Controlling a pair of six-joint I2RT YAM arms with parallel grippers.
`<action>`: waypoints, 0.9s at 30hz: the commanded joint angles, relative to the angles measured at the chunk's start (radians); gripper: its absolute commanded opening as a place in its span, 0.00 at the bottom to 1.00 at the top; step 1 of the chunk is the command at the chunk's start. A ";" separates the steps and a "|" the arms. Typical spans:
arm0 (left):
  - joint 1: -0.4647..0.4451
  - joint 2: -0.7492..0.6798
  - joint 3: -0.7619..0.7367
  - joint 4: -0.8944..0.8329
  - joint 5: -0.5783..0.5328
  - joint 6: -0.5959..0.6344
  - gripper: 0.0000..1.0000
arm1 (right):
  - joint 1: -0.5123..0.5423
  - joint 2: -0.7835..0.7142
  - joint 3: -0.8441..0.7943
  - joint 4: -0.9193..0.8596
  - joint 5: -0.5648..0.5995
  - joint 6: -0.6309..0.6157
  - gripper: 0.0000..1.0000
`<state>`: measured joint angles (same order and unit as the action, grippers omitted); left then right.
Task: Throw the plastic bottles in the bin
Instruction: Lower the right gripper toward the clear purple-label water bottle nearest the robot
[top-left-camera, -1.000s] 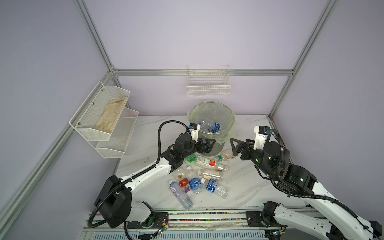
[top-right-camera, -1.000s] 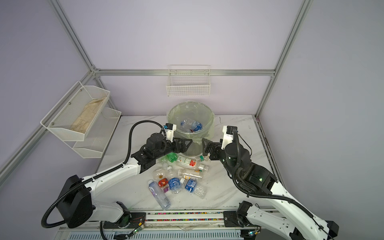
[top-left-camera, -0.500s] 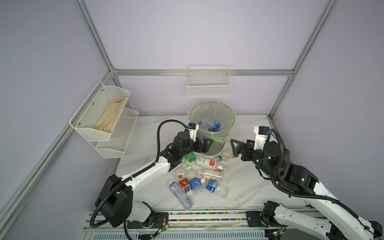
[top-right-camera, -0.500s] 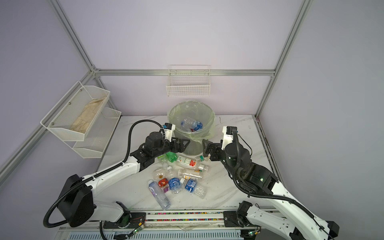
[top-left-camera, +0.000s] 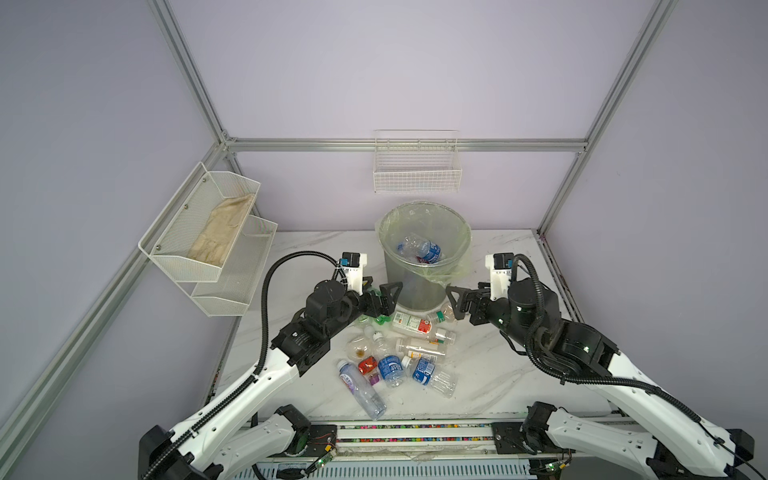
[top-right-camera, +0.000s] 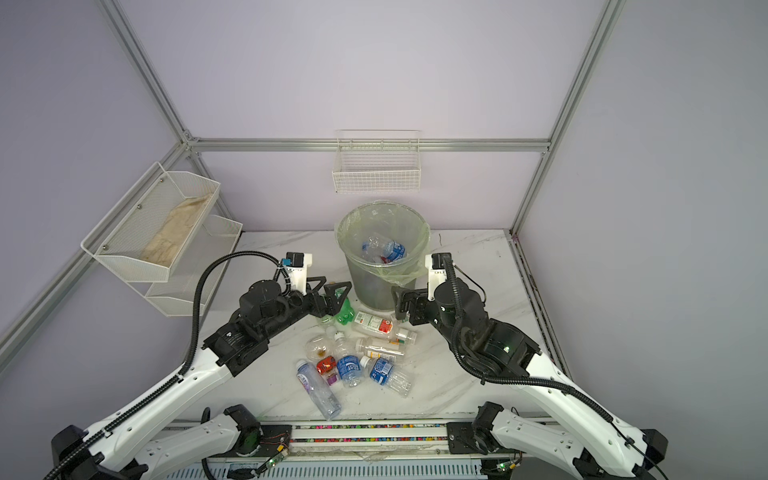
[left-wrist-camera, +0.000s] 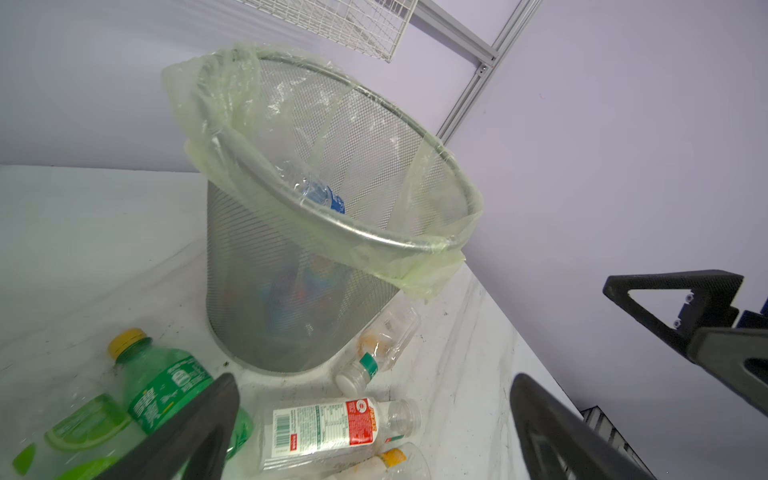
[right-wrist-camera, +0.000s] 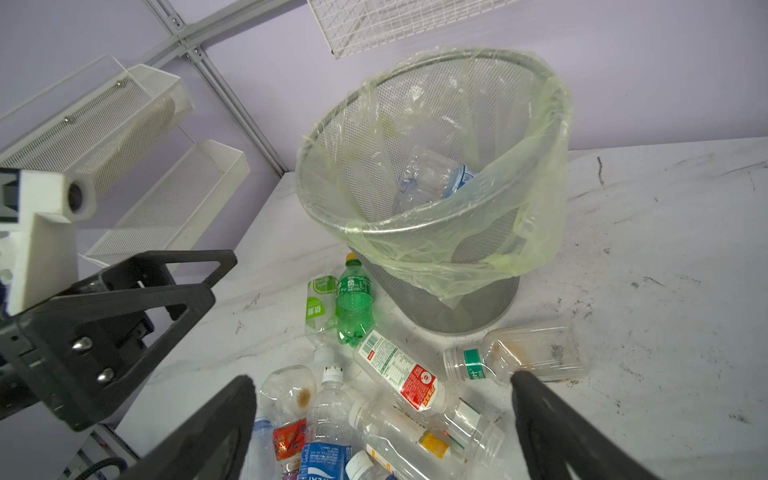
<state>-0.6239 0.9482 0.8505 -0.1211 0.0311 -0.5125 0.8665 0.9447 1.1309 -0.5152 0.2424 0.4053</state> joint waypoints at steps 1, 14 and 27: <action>0.009 -0.093 -0.070 -0.094 -0.073 -0.008 1.00 | -0.001 0.073 -0.002 -0.044 -0.105 -0.049 0.98; 0.125 -0.332 -0.163 -0.364 -0.212 -0.154 1.00 | 0.095 0.181 -0.050 0.000 -0.295 -0.073 0.97; 0.355 -0.401 -0.070 -0.467 -0.060 -0.111 1.00 | 0.374 0.382 -0.006 -0.021 -0.217 -0.025 0.94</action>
<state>-0.2867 0.5426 0.7238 -0.5499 -0.0673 -0.6601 1.2095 1.3094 1.0977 -0.5171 -0.0067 0.3595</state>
